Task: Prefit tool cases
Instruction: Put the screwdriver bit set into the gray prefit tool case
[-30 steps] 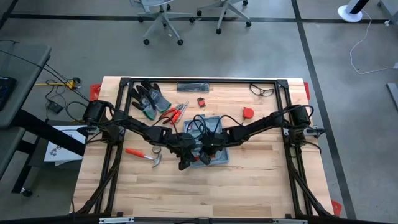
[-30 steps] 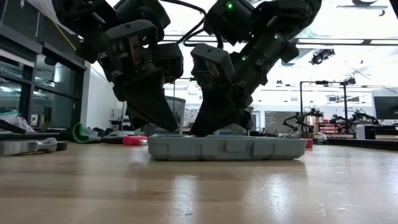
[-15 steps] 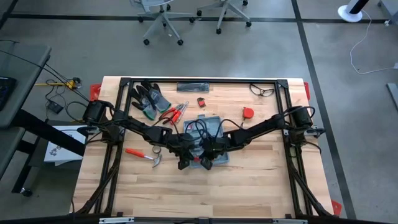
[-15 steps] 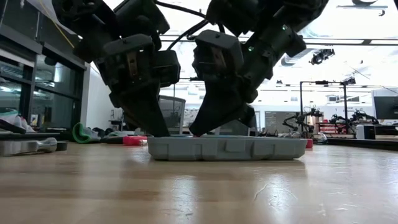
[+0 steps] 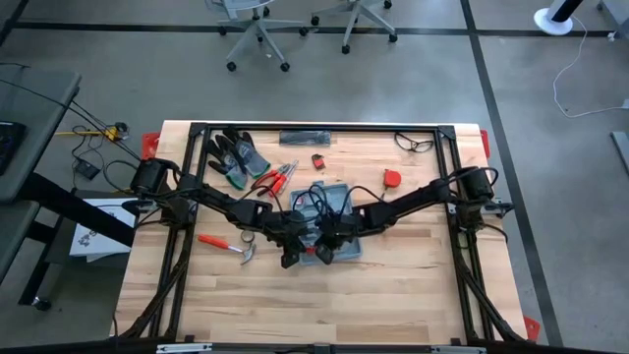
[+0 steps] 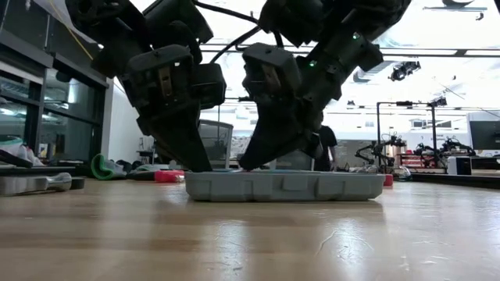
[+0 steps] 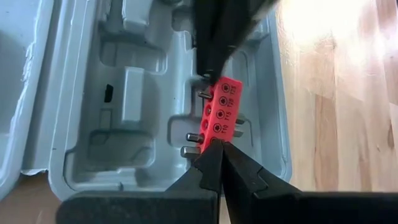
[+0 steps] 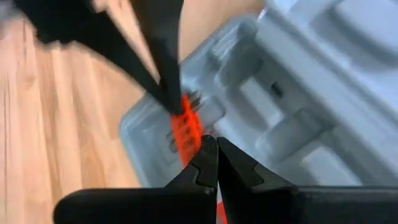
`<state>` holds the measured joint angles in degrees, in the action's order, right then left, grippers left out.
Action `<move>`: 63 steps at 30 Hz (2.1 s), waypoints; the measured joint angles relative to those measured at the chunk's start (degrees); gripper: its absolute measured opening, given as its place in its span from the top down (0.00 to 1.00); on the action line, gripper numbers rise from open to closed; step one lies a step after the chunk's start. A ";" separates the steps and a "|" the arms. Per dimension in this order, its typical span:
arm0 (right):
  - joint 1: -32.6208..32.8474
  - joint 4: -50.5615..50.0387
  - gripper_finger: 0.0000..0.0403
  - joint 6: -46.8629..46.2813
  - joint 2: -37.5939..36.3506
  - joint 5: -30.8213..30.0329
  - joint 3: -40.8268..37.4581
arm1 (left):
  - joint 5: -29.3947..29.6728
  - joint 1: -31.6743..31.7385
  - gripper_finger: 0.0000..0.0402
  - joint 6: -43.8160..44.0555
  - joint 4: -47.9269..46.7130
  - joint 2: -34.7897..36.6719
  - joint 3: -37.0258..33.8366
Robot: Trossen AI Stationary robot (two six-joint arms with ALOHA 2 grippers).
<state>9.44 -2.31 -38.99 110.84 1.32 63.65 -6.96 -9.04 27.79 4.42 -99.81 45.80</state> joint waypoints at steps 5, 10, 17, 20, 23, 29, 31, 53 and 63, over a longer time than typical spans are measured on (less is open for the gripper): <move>0.45 -0.39 1.00 -0.01 -0.01 0.83 -0.01 | 0.14 0.00 1.00 -0.58 -0.10 0.00 0.00; 0.45 0.14 1.00 -0.02 -0.01 0.28 -0.01 | 0.20 0.00 1.00 -1.02 -0.19 0.00 0.00; 1.19 0.84 1.00 -1.17 -0.03 0.62 0.00 | 0.24 0.00 1.00 -1.06 -0.38 0.00 0.00; 1.73 0.80 1.00 -2.11 -0.03 0.69 -0.01 | 0.26 0.00 1.00 -1.07 -0.57 0.00 0.00; 1.87 0.53 1.00 -2.41 -0.03 0.85 -0.01 | 0.26 0.00 1.00 -1.05 -0.61 0.00 0.00; 1.83 -0.76 1.00 -1.85 -0.03 2.13 -0.01 | 0.26 0.00 1.00 -1.03 -0.65 0.00 -0.02; 1.69 -1.24 1.00 -1.24 -0.03 2.19 -0.01 | 0.26 0.00 1.00 -1.03 -0.65 0.00 -0.02; -0.40 -1.51 1.00 0.36 0.38 3.67 0.01 | 0.31 0.02 1.00 -0.44 -0.35 -0.02 -0.11; -0.53 -0.20 1.00 0.43 0.38 4.15 0.01 | 0.33 0.02 1.00 -0.46 -0.32 -0.02 -0.11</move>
<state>8.91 -2.50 -38.57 111.22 5.47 63.66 -6.63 -9.02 27.33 4.10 -99.83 45.69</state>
